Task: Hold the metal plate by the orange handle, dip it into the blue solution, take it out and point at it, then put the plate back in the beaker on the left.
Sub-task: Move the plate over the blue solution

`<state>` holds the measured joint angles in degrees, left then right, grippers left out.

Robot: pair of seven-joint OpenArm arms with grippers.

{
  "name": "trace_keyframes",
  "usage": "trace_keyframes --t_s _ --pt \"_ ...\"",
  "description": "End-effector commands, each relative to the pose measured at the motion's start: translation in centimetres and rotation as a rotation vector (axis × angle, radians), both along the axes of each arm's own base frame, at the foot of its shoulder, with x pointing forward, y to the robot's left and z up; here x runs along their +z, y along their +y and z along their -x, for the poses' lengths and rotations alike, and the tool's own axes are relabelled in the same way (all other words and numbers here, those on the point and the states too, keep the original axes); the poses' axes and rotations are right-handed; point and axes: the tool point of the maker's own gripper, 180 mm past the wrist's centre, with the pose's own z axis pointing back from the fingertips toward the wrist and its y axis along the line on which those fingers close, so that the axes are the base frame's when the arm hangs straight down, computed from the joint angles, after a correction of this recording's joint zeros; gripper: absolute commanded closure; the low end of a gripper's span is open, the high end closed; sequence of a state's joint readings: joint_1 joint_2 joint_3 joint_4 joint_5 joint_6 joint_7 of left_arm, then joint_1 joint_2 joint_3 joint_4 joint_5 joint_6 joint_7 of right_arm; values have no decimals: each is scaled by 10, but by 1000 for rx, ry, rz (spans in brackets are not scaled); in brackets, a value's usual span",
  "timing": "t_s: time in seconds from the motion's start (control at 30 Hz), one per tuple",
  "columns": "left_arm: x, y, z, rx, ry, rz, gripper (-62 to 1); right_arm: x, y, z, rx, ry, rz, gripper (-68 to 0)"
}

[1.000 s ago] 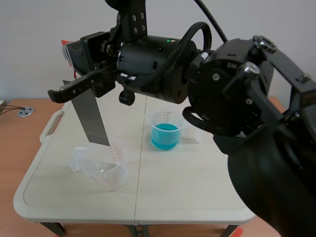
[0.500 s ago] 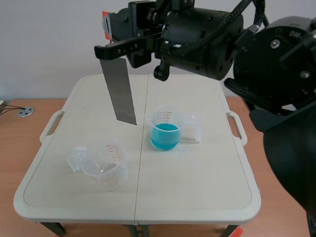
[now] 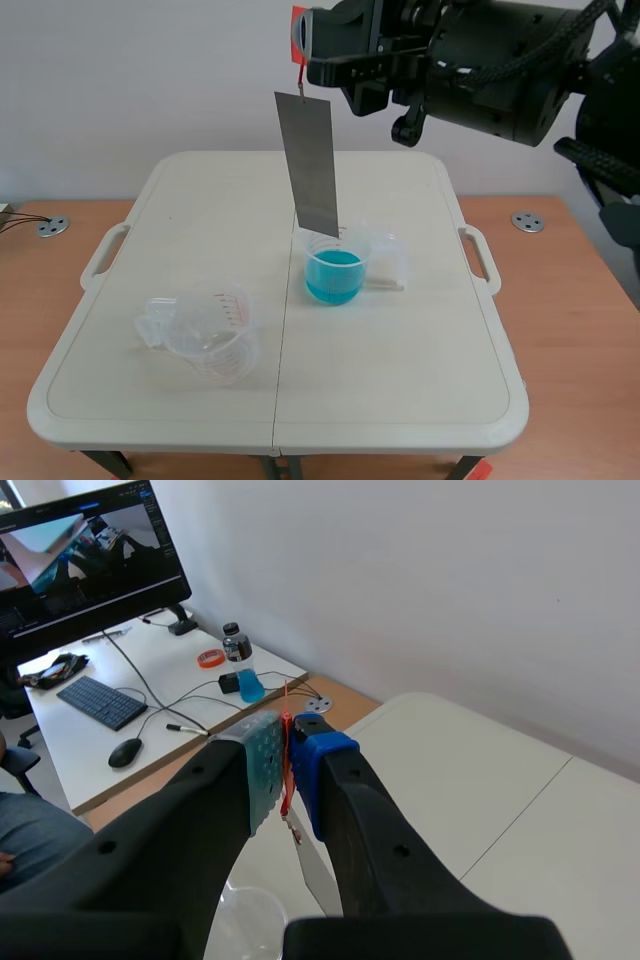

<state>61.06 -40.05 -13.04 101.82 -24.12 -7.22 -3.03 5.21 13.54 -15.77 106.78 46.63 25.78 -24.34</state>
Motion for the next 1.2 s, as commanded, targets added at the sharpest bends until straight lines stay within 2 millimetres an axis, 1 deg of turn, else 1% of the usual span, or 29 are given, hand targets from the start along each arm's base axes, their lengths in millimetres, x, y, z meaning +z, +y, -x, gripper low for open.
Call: trace_keyframes --t_s 0.0,0.1,0.3,0.57,0.77,0.9,1.07,1.17 --pt "12 -8 -14 -17 -54 23 -19 23 -2 -1 5 -54 -34 -15" --pt "23 -14 -32 -51 -111 39 -19 27 -6 -3 3 -60 -36 -15" --pt "41 -33 -58 -140 -189 75 -19 36 -18 -13 -24 -75 -44 -15" --pt "59 -66 -87 -232 -268 124 -19 22 -29 -36 -57 -17 -54 -15" --pt "67 -91 -105 -289 -296 135 -19 19 -37 -53 -77 0 -72 -15" --pt "70 -106 -117 -328 -312 141 -19 18 -40 -60 -72 0 -81 -15" --pt "66 -116 -134 -339 -319 153 -19 13 -46 -72 -92 16 -89 -15" --pt "60 -120 -147 -329 -319 162 -18 9 -45 -75 -75 27 -96 -15"
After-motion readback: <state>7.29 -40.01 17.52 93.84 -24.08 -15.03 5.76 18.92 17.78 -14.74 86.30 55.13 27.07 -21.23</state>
